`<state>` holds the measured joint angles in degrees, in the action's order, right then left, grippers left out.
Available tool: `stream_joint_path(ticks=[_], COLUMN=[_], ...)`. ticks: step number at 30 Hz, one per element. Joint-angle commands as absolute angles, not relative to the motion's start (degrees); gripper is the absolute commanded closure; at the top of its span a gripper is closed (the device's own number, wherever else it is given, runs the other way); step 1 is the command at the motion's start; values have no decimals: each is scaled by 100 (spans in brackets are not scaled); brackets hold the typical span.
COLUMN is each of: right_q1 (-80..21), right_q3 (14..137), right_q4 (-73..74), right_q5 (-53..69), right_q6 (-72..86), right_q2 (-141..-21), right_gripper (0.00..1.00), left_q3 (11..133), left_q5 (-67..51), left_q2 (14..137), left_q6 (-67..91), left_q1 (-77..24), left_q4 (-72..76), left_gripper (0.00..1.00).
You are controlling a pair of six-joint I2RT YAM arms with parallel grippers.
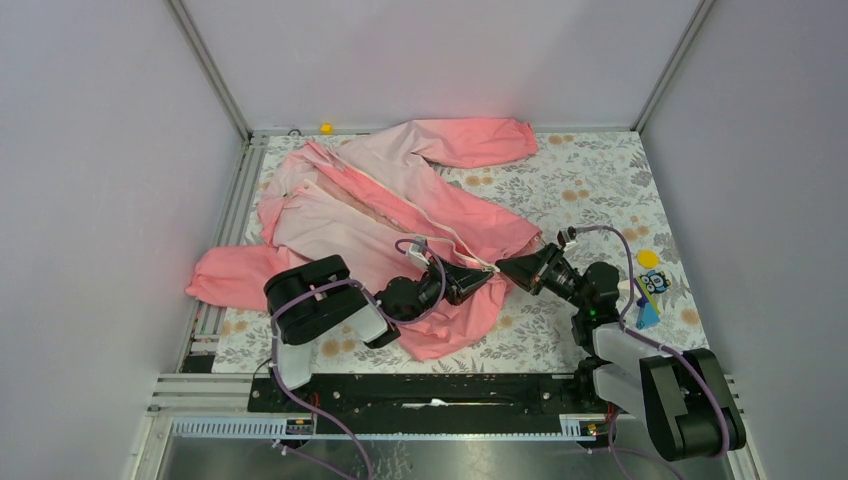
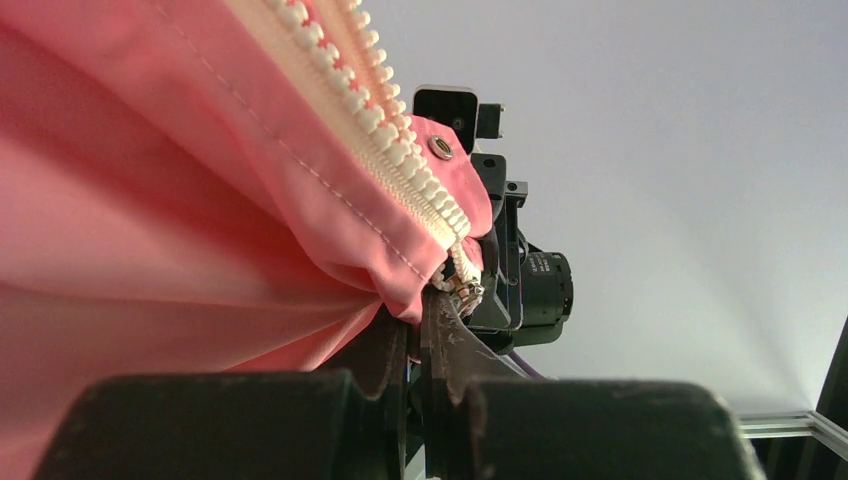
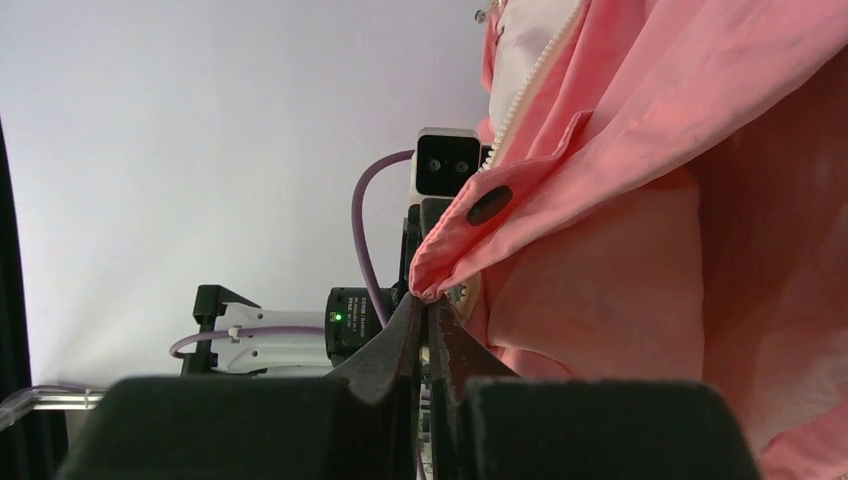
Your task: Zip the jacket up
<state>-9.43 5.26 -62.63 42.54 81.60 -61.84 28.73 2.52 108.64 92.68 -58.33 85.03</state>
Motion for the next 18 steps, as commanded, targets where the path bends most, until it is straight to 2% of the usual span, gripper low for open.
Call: stream_joint_path(ticks=[1,18], right_q1=[-1090,-1103], right_q3=[770,1121], right_q4=[-6296,-5140], right_q5=[4783,4768], right_q6=[7957,6900], right_q2=[-6070,-6263], right_gripper=[99,100], left_q3=[2968,2951], left_q5=[151,26], left_q2=[10938,10574], left_q6=[9326,8915], left_q1=[-5872,-5959], left_q4=[9292,9290], left_gripper=[100,100])
